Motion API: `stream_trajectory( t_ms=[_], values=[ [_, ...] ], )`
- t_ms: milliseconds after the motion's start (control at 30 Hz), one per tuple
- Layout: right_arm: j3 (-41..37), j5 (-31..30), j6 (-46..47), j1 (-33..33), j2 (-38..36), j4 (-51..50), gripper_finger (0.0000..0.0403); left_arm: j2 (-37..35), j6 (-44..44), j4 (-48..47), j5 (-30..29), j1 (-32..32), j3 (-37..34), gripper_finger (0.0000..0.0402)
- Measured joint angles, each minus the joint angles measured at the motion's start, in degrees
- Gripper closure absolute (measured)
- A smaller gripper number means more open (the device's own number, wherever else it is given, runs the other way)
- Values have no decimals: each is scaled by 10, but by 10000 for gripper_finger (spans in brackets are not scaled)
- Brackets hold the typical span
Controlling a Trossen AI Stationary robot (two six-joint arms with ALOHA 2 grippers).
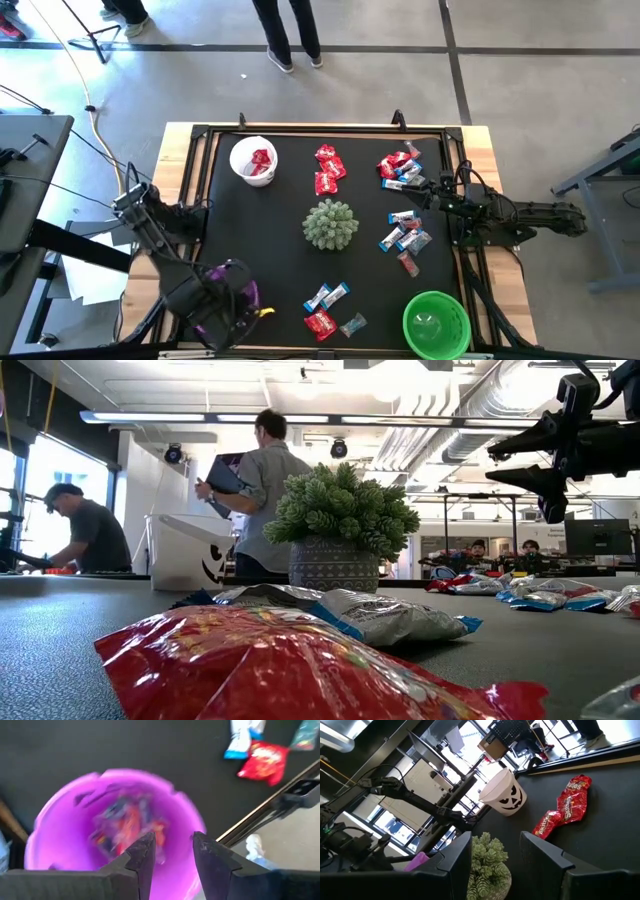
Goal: Organize candy in baskets
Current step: Put the red candy into the white bucket
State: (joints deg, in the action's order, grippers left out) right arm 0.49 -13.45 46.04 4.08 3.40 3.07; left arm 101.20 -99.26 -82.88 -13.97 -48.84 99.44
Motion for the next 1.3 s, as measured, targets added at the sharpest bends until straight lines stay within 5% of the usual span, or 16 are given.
stream_trajectory(
  t_ms=[467,933,1300],
  values=[
    [0,0,0,0,0,0,240,15,216,204,1,131,4,286],
    [0,0,0,0,0,0,240,129,312,336,109,181,4,286],
    [0,0,0,0,0,0,240,154,613,376,153,172,3,281]
  ],
)
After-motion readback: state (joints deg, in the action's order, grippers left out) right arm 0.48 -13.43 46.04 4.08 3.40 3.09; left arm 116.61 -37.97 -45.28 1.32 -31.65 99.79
